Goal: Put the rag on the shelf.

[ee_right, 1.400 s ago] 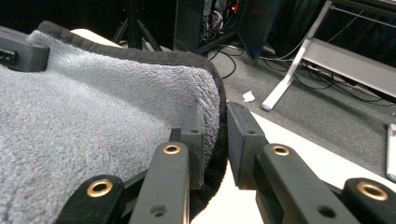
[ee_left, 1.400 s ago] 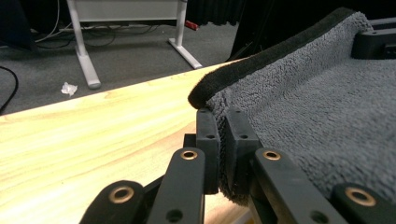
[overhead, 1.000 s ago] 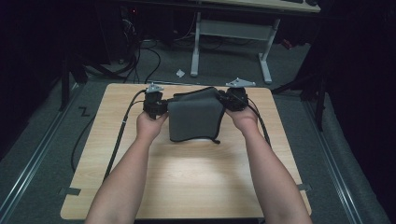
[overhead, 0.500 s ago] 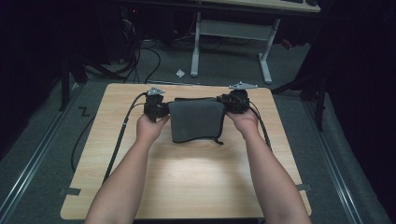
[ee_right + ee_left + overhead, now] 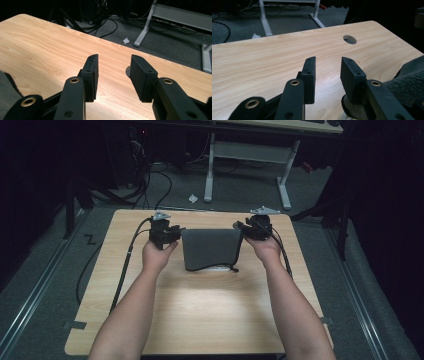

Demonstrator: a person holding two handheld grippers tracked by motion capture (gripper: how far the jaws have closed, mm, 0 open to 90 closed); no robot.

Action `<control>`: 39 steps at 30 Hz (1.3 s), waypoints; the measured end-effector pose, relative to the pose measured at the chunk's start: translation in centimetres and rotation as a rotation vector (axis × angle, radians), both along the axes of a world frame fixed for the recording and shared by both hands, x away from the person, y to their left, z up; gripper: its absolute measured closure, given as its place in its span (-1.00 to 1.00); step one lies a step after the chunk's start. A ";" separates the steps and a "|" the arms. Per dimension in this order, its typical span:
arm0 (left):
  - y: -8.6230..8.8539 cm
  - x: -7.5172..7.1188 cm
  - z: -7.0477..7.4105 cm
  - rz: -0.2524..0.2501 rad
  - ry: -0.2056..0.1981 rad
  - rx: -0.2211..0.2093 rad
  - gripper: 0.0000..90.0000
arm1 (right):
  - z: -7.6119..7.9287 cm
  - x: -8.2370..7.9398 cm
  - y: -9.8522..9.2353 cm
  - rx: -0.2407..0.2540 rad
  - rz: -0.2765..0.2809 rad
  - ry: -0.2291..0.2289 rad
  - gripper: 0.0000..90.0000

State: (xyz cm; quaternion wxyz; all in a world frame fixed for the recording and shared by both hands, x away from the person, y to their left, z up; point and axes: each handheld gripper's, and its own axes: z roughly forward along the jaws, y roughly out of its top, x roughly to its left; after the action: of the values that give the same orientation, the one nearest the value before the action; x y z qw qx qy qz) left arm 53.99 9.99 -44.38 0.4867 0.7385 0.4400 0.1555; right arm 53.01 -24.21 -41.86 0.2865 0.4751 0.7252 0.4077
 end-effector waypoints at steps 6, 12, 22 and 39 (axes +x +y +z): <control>0.9 -0.2 0.0 0.028 -0.011 -0.002 0.35 | -0.1 -0.2 -0.6 -0.008 -0.021 -0.004 0.27; 2.1 -0.7 0.1 0.057 -0.017 -0.018 0.26 | -0.2 -0.7 -1.3 -0.014 -0.038 -0.007 0.17; 4.0 -2.0 0.5 0.092 -0.055 0.018 0.12 | -0.1 -2.2 -2.2 -0.031 -0.033 -0.034 0.09; 7.0 -6.7 -0.8 0.091 -0.092 0.040 0.00 | -0.5 -6.4 -2.4 -0.069 0.026 -0.061 -0.12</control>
State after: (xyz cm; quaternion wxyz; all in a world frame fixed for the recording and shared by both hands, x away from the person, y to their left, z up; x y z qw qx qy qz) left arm 47.26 17.03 -45.23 0.4839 0.7195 0.4470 0.2199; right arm 46.58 -26.60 -42.32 0.3194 0.4430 0.7357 0.4005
